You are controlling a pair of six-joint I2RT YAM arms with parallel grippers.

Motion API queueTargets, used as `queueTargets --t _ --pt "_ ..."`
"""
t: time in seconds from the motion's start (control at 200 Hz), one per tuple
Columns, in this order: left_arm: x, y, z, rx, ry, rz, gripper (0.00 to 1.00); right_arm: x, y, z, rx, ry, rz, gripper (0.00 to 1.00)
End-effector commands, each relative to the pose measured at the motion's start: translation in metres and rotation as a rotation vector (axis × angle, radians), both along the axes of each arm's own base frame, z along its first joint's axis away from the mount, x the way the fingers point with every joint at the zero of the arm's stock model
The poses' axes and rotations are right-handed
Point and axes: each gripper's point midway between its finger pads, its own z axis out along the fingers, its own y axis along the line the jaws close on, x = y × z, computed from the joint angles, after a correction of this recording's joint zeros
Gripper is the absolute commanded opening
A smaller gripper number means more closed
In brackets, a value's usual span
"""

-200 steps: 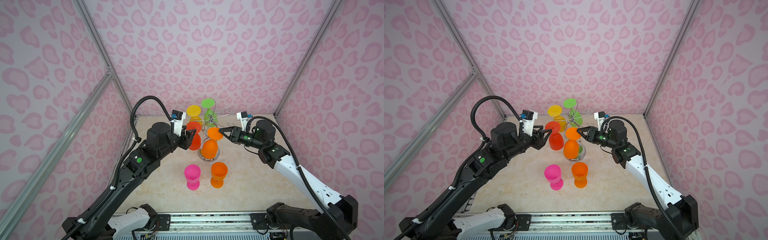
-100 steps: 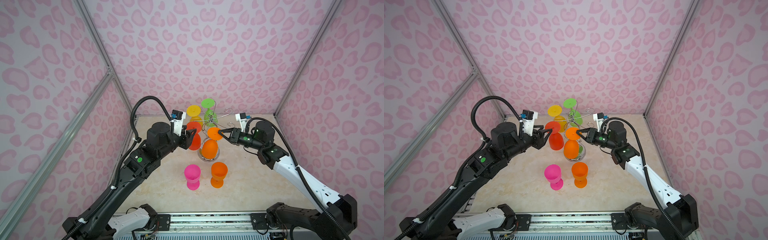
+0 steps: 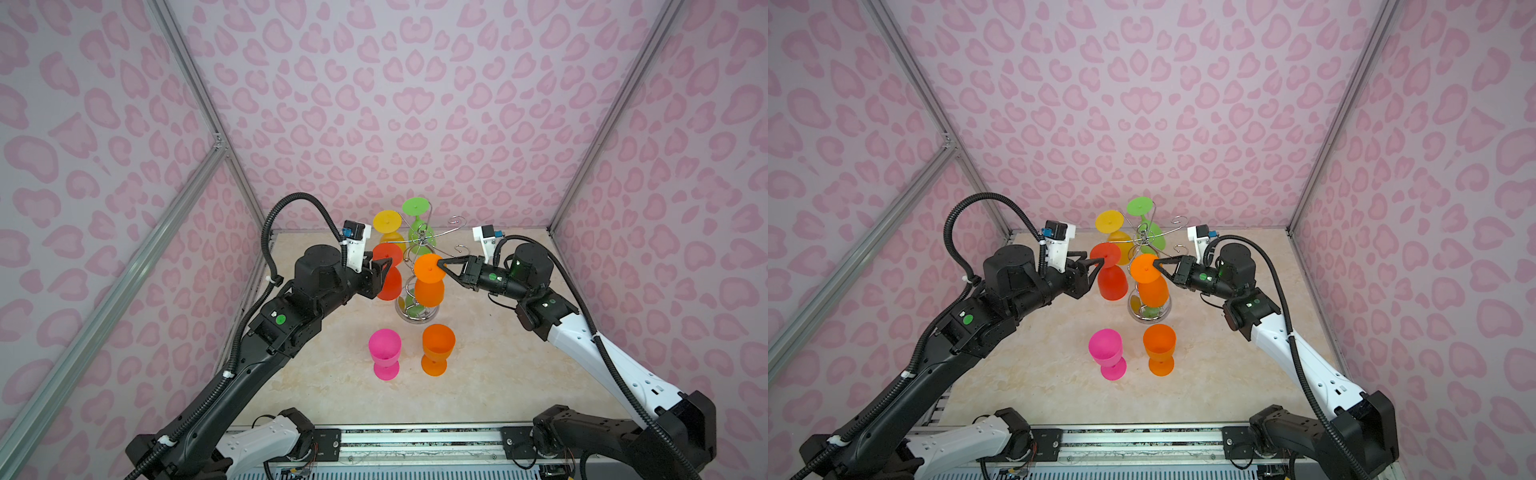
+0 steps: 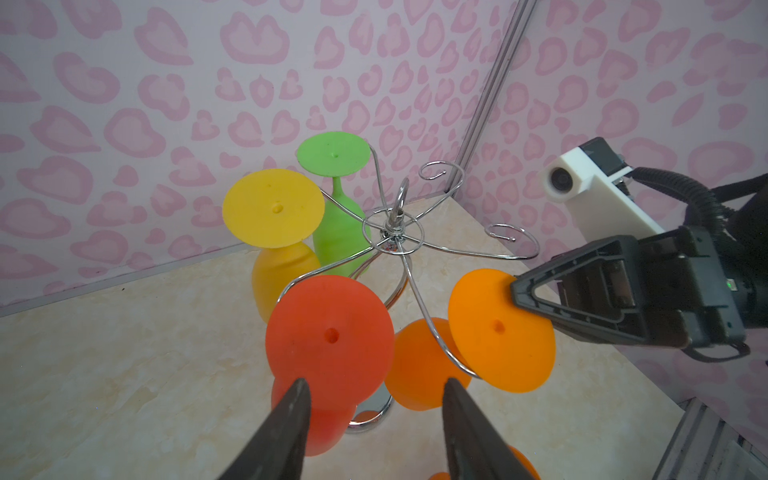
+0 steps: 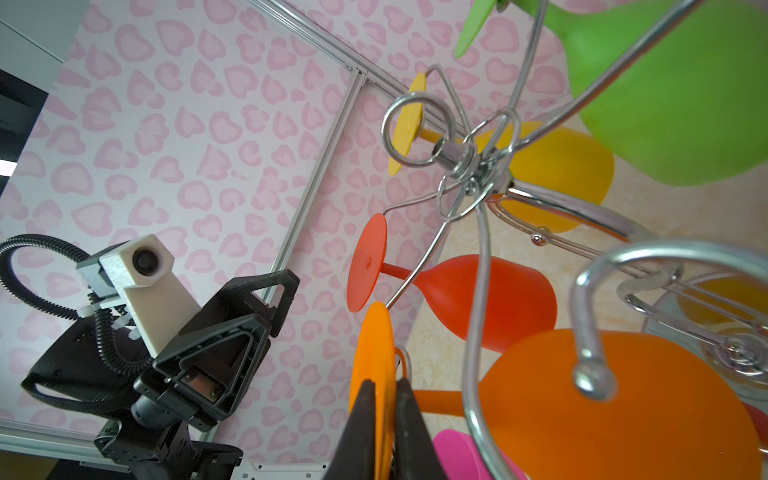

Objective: Take the wine glass off the wine glass rack
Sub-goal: 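Close the right gripper on the orange glass's base on the rack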

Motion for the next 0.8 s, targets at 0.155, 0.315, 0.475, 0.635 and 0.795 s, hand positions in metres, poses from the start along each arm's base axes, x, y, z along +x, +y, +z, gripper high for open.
queueTargets --t 0.155,0.315,0.475,0.635,0.795 --pt "0.000 0.001 0.005 -0.021 -0.021 -0.002 0.53 -0.005 0.003 0.030 0.162 -0.026 0.068 0.06" --pt "0.000 0.003 0.003 -0.021 -0.019 0.004 0.53 -0.007 0.003 0.038 0.207 -0.026 0.086 0.04" --pt "-0.001 0.005 0.003 -0.023 -0.020 0.007 0.53 -0.008 0.002 0.040 0.205 -0.026 0.091 0.03" --pt "-0.001 0.007 0.003 -0.024 -0.022 0.011 0.53 -0.010 0.001 0.036 0.169 -0.016 0.086 0.02" --pt "-0.002 0.008 0.003 -0.024 -0.022 0.012 0.53 -0.013 0.001 0.026 0.101 0.003 0.081 0.02"
